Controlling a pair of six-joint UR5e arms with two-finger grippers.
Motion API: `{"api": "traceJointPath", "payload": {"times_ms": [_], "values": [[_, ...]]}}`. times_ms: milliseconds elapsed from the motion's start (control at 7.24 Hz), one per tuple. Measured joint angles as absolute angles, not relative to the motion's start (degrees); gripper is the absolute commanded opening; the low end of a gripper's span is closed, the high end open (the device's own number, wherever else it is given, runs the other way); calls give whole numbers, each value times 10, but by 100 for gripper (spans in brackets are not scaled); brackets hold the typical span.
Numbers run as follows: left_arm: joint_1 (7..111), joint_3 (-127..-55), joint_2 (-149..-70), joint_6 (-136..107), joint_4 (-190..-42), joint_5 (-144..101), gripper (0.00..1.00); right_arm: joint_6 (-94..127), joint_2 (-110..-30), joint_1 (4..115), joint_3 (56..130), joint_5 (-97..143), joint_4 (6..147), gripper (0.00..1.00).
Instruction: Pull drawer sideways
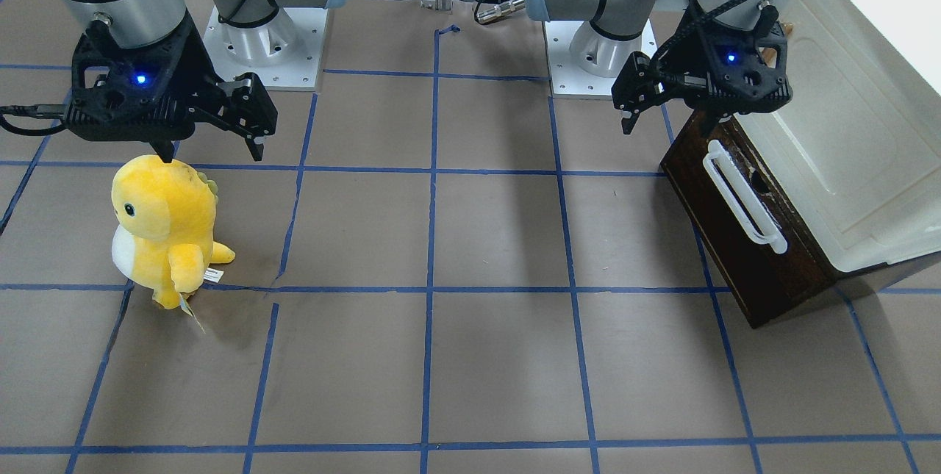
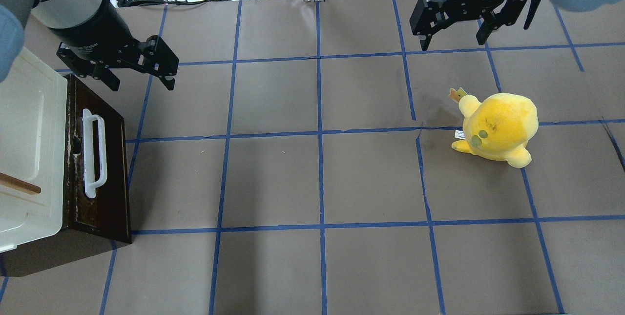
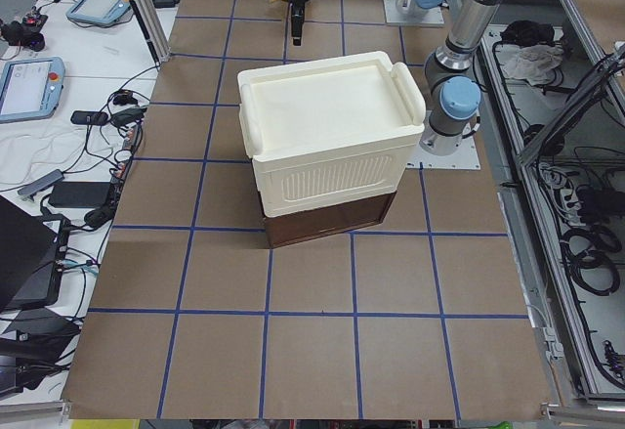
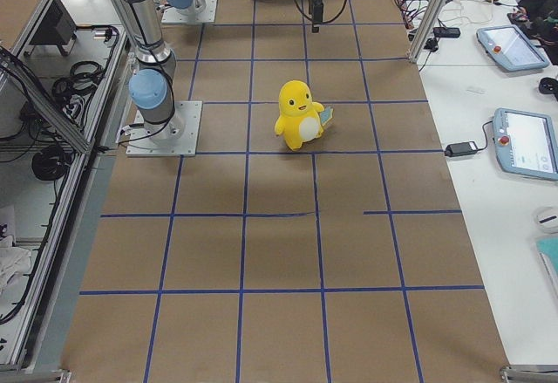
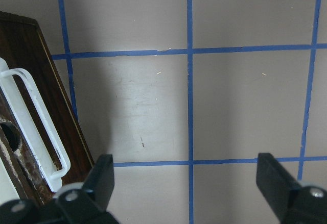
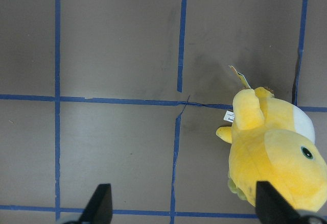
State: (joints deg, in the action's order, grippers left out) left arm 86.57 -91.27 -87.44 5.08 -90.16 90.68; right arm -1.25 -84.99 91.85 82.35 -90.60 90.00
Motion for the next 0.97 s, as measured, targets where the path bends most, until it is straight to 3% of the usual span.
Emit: {"api": "traceJointPath", "payload": {"times_ms": [967], "values": [[863, -904, -875, 45, -899, 899, 100, -12, -850, 918, 824, -905, 900, 100]]}}
